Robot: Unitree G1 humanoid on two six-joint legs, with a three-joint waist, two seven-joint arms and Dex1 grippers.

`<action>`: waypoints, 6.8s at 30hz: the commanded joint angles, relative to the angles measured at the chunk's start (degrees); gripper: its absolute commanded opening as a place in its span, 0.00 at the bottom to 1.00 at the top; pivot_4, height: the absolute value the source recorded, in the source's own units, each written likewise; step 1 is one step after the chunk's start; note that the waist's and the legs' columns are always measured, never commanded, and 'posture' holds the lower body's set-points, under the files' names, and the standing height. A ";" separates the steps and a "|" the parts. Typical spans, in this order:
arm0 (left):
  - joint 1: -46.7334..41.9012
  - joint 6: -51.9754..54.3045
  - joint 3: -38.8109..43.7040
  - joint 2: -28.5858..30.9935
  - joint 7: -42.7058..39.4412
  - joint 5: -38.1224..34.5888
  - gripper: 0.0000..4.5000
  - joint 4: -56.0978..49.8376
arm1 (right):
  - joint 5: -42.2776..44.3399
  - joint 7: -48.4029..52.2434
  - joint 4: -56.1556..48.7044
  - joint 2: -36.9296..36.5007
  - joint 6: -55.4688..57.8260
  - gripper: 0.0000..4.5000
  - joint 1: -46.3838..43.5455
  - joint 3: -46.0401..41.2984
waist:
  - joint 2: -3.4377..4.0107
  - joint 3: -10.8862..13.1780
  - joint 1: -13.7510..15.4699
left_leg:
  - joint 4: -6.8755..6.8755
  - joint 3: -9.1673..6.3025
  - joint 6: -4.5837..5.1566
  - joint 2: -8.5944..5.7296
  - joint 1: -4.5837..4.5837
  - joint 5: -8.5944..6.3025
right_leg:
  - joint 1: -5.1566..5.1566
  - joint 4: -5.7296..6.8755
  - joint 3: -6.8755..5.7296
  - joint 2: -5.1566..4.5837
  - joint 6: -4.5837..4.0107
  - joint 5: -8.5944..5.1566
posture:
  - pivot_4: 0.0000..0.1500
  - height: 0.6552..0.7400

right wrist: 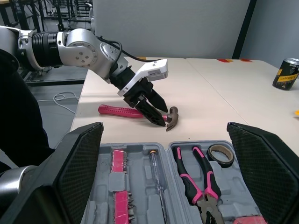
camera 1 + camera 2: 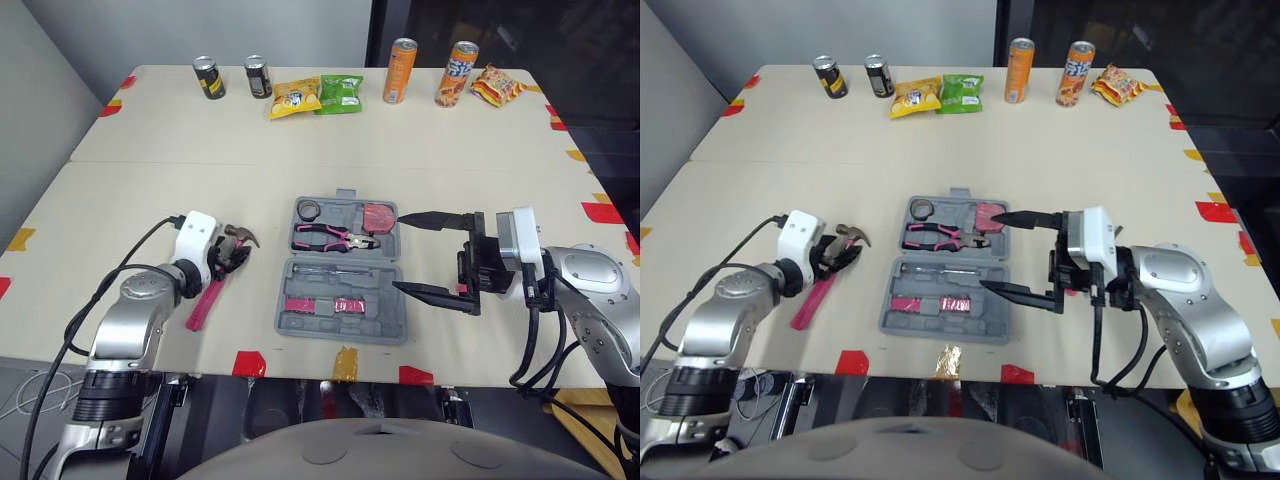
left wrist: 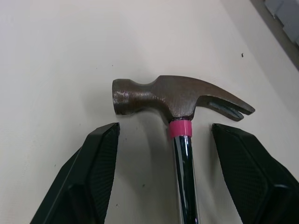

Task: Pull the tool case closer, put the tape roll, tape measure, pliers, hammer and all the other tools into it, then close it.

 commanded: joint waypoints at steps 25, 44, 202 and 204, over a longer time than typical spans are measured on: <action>-1.49 -2.12 5.99 9.22 -16.35 -12.97 0.00 -5.49 | 1.31 0.12 -1.45 0.47 -0.96 1.00 -0.88 -1.00 | -0.01 0.02 0.08 | 0.02 -0.02 0.01 0.00 0.00 0.00 | 0.00 -0.02 -0.02 0.01 0.01 0.00 | 1.00 1.00; -26.52 6.91 -29.44 11.88 -28.43 -9.74 0.00 -13.58 | 8.06 10.09 -3.84 -13.10 5.64 1.00 18.43 -26.50 | 0.09 0.08 2.06 | 0.04 0.06 0.01 -0.05 -0.01 0.00 | 0.01 -0.02 0.04 -0.06 0.01 0.00 | 1.00 1.00; 6.24 -33.25 1.38 12.61 -55.25 -26.72 0.99 -0.83 | -38.97 29.88 93.78 -10.74 -65.87 1.00 -52.64 39.99 | 0.51 -0.09 -0.79 | 1.24 0.17 0.39 0.15 -0.89 -0.01 | -0.84 1.20 -0.07 -0.12 -0.24 -0.14 | 1.00 1.00; 7.22 -34.22 1.56 12.36 -55.21 -26.59 0.99 -0.81 | -39.48 29.88 95.66 -9.32 -66.59 1.00 -53.03 39.87 | 0.51 -0.09 -0.75 | 1.24 0.17 0.39 0.15 -0.89 -0.01 | -0.84 1.21 -0.07 -0.12 -0.26 -0.15 | 1.00 1.00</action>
